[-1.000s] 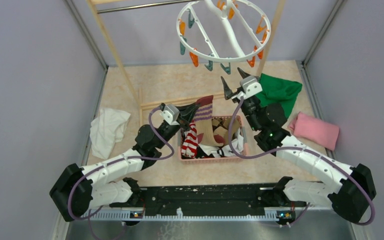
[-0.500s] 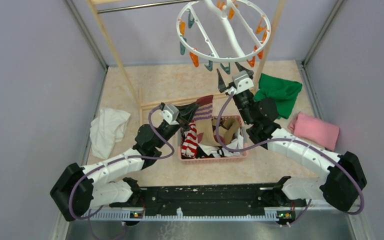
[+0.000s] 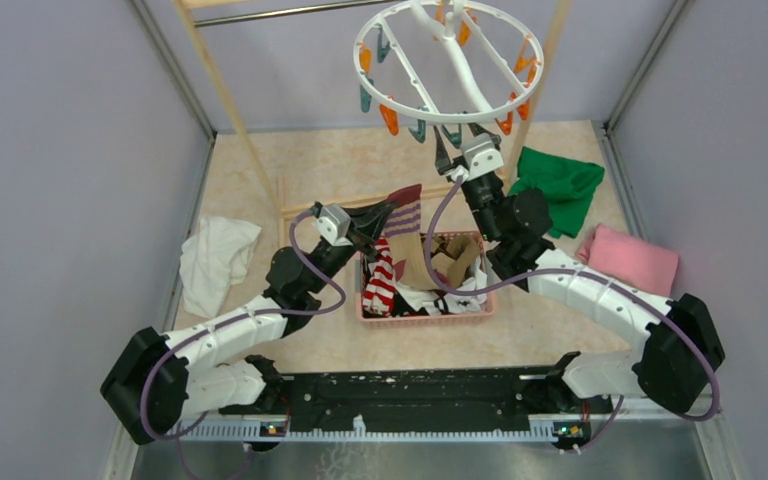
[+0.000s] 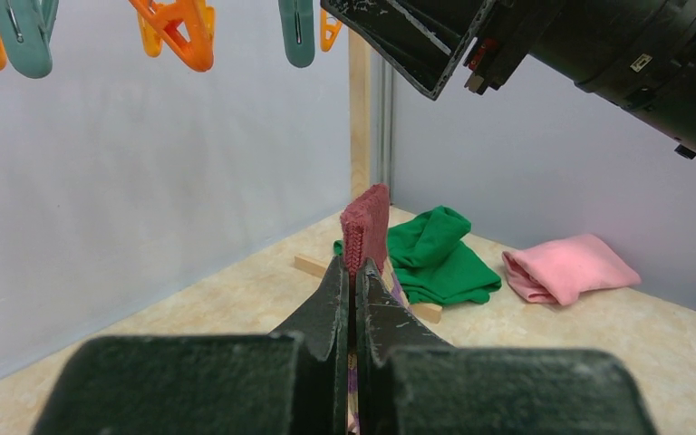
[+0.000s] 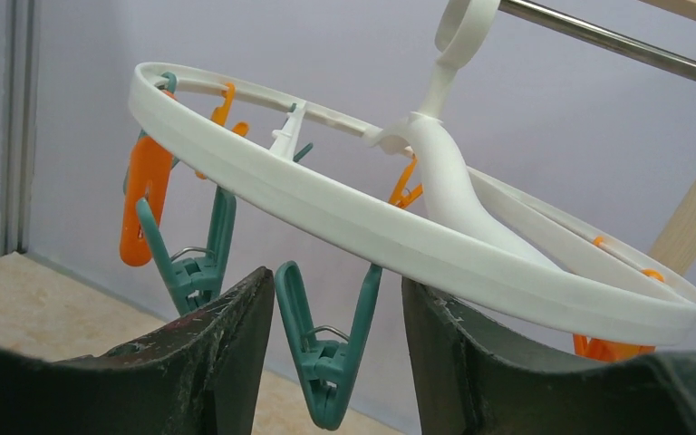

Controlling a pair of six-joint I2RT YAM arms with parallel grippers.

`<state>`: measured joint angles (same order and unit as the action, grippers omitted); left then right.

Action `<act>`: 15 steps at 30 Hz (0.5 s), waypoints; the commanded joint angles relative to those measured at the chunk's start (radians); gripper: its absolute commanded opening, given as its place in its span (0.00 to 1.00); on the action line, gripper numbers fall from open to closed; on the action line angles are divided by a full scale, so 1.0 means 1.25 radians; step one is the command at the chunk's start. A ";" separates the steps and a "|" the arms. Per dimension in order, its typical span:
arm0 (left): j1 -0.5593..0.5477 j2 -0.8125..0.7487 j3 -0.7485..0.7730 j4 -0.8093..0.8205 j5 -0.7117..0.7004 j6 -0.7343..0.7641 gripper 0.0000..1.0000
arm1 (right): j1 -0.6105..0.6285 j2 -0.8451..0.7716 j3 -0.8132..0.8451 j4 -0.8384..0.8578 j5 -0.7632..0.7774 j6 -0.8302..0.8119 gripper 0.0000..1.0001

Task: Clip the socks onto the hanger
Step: Open the clamp at the hanger.

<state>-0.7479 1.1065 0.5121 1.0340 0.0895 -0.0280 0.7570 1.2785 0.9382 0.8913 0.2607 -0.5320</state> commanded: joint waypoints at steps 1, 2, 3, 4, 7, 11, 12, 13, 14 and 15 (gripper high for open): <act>0.007 -0.002 -0.008 0.059 0.014 -0.013 0.00 | 0.009 0.009 0.044 0.029 0.014 0.006 0.53; 0.008 -0.002 -0.009 0.060 0.014 -0.014 0.00 | 0.008 0.010 0.047 0.028 0.019 0.006 0.53; 0.009 -0.001 -0.009 0.060 0.015 -0.014 0.00 | 0.009 0.012 0.048 0.028 0.024 0.005 0.52; 0.010 -0.001 -0.009 0.060 0.015 -0.015 0.00 | 0.009 0.014 0.051 0.028 0.028 0.005 0.51; 0.013 0.001 -0.007 0.061 0.018 -0.016 0.00 | 0.009 0.018 0.054 0.031 0.035 0.005 0.50; 0.016 0.007 -0.006 0.068 0.023 -0.021 0.00 | 0.009 0.019 0.060 0.029 0.043 0.016 0.48; 0.017 0.009 -0.006 0.070 0.026 -0.023 0.00 | 0.009 0.019 0.060 0.031 0.042 0.018 0.47; 0.017 0.010 -0.006 0.072 0.026 -0.025 0.00 | 0.009 0.020 0.060 0.033 0.041 0.018 0.47; 0.016 0.011 -0.006 0.072 0.027 -0.027 0.00 | 0.009 0.020 0.060 0.034 0.041 0.018 0.47; 0.018 0.012 -0.006 0.073 0.027 -0.028 0.00 | 0.009 0.020 0.060 0.035 0.040 0.019 0.47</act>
<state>-0.7326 1.1114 0.5022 1.0470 0.1017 -0.0460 0.7570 1.3037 0.9627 0.8913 0.2935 -0.5247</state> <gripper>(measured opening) 0.015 0.473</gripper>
